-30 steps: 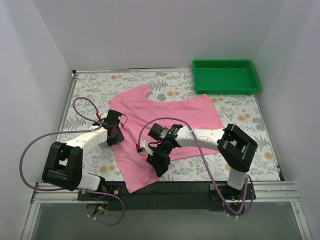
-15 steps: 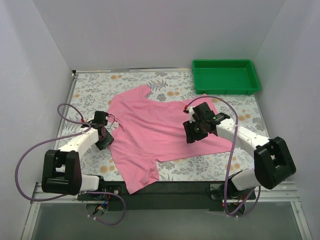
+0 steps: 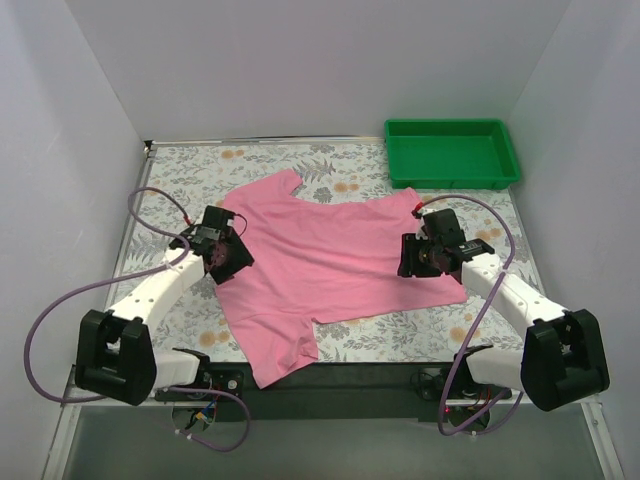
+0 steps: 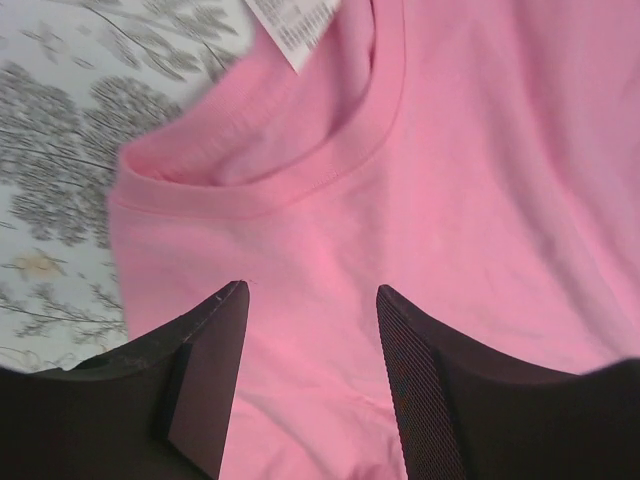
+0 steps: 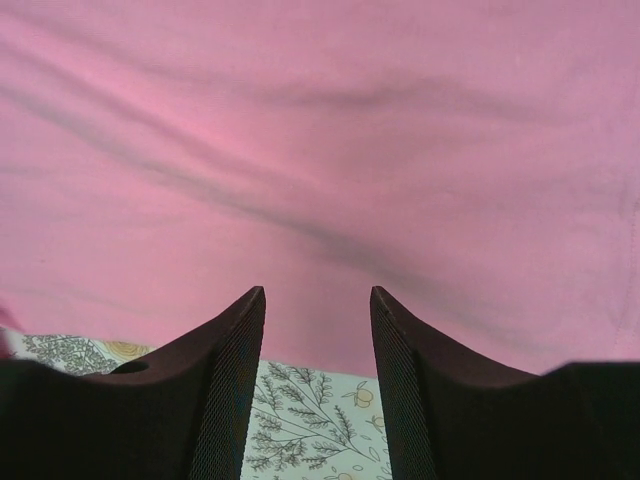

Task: Fold and stack the t-shirts
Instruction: Flatten the tshirt out

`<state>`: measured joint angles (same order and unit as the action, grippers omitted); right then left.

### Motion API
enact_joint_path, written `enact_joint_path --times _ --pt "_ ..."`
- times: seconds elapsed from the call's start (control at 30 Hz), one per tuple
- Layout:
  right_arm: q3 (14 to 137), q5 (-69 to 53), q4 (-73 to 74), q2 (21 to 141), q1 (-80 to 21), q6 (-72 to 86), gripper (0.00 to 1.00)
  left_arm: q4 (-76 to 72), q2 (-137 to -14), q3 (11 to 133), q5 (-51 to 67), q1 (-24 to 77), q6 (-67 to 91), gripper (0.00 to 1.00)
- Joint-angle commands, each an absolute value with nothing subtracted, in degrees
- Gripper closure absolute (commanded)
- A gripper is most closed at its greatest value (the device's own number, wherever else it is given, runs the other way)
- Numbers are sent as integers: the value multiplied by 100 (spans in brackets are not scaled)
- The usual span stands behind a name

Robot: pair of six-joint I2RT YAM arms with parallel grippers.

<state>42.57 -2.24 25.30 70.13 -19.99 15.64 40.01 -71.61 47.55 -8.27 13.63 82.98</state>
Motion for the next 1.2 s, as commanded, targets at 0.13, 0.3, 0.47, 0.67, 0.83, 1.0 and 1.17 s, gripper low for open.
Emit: enact_joint_path --times 0.13,0.3,0.47,0.67,0.83,1.0,1.17 --pt "4237 -466 2171 7023 -2021 1591 55 3920 -7945 4606 -606 1784 8780 50" --pt "4166 -229 2180 6908 -2013 1626 55 4148 -8244 4369 -852 1749 9306 55" --pt "4034 289 2188 6698 -2004 1775 53 4403 -8218 4061 -1002 1197 9291 60" --pt "3938 404 2206 6697 -1934 1750 41 4727 -7928 4174 -1168 71 8781 61" --pt "4060 -315 2153 6899 -2038 1389 42 4790 -8086 4596 -1125 -193 8614 59" --pt "4306 -536 2048 7127 -2888 1230 43 4860 -7719 4974 -1028 -185 8210 43" --pt "4781 -528 1872 7672 -3901 1318 45 4834 -7269 5378 -792 -132 7717 29"
